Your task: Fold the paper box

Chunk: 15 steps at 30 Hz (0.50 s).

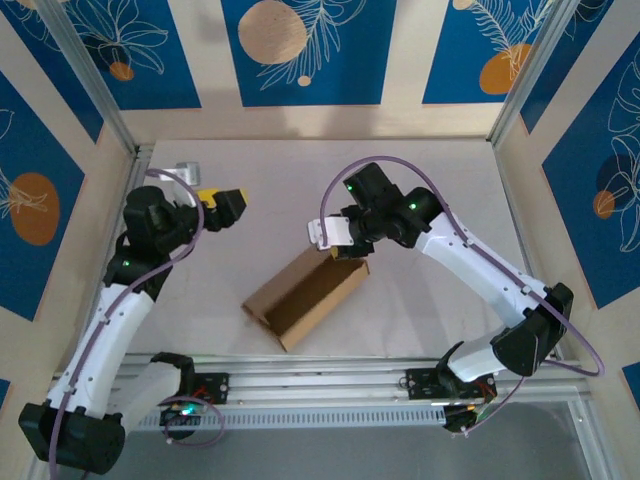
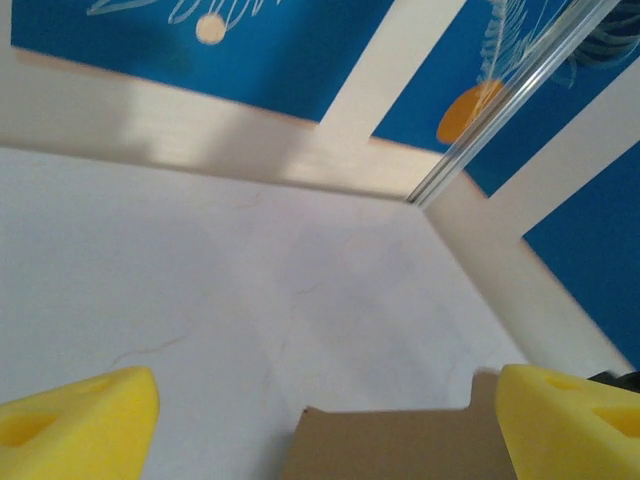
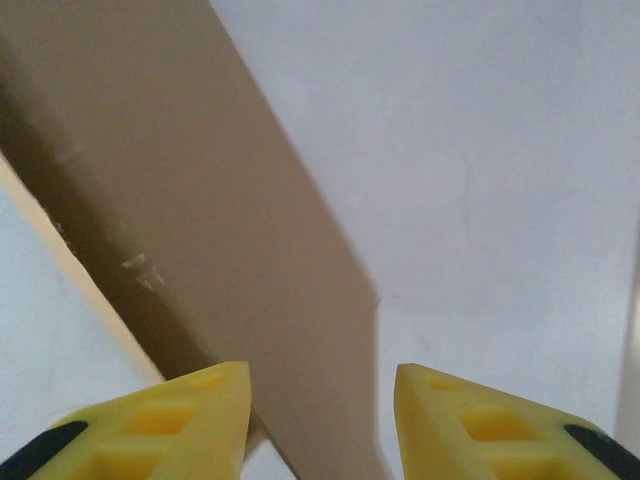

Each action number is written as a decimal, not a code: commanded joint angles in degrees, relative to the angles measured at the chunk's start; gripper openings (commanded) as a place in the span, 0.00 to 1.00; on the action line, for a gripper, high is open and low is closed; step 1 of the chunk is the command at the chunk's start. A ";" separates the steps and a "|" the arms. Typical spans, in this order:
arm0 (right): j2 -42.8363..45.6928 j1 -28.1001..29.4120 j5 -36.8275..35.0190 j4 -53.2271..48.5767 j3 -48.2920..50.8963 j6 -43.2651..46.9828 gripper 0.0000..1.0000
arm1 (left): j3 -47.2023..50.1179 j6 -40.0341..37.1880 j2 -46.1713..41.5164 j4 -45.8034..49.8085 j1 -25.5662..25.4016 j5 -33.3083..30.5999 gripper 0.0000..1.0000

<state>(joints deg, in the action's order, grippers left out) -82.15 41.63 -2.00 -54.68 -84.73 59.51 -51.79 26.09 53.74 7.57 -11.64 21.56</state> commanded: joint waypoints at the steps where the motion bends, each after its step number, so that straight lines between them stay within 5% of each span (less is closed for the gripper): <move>1: -1.60 0.52 3.71 -1.17 1.39 -3.01 0.42 | 5.36 -0.38 1.36 -4.14 -0.68 -2.91 0.85; 8: -1.10 2.33 4.64 9.70 9.91 -10.11 0.51 | 3.50 -3.40 4.26 2.54 -3.37 -10.43 0.82; 15: 9.21 -2.66 2.11 26.79 16.14 -40.82 0.40 | -0.38 -2.67 14.46 13.65 -17.37 -10.41 0.70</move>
<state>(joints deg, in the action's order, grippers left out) -77.97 40.82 0.80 -36.80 -68.23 35.48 -51.55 23.68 66.32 14.57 -25.50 11.18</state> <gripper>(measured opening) 0.411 0.715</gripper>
